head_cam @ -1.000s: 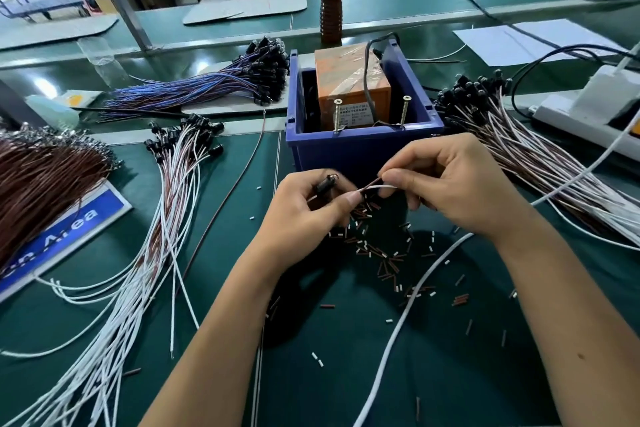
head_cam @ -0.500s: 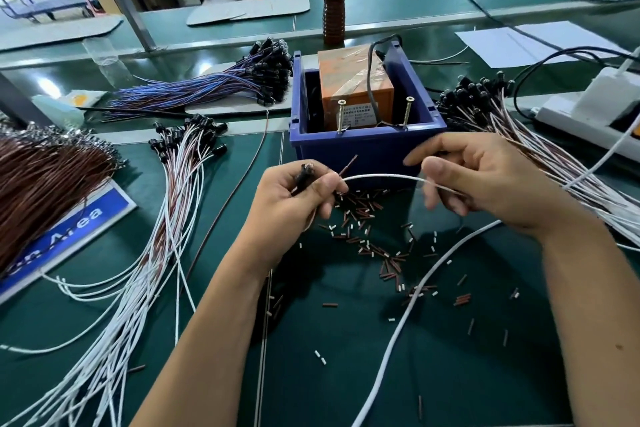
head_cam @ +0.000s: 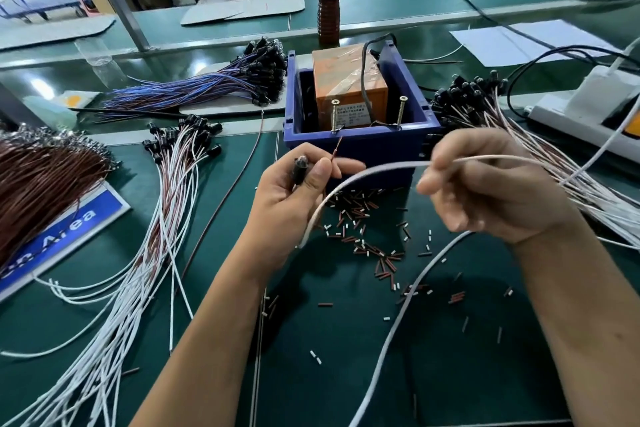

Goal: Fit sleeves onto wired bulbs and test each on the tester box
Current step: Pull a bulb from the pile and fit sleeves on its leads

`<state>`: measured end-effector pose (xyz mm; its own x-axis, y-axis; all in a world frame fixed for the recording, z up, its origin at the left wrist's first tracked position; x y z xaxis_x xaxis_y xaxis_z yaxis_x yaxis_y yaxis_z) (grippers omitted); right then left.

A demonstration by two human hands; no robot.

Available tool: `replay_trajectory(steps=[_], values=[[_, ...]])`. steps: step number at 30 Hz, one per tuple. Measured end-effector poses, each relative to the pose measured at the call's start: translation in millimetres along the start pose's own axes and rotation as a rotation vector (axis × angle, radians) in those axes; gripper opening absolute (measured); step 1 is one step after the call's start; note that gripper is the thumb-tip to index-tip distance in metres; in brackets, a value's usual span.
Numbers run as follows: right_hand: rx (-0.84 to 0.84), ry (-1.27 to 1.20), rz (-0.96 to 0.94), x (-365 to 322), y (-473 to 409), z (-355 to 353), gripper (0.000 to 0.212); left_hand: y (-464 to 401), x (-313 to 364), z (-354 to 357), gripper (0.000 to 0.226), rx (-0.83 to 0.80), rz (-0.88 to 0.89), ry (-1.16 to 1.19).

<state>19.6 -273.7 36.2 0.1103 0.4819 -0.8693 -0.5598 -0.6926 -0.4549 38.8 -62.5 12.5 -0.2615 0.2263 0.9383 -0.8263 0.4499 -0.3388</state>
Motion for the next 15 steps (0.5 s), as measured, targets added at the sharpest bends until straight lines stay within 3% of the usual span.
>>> replay_trajectory(steps=[4,7,10,15], values=[[0.085,0.064,0.315,30,-13,6,0.032,-1,2,7,0.022,-0.024,0.006,0.023],[0.074,0.260,0.523,54,-21,13,0.039,0,-1,12,0.022,-0.057,-0.030,0.031],[0.084,0.369,0.592,69,-25,17,0.039,0,-6,17,0.020,-0.079,-0.055,0.003],[0.084,0.398,0.644,69,-22,16,0.031,1,-11,7,0.028,0.034,-0.115,0.085]])
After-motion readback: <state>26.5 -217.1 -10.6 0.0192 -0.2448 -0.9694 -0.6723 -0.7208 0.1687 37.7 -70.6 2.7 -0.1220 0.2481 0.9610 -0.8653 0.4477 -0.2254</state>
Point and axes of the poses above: each hand's wrist, its own y-axis away from the middle knuckle, its own z-axis out of the palm, x = y × z, the point moved 5 cm from there along -y, towards the middle knuckle, and after that the axes turned 8 degrees about -x, right-handed, at the moved point
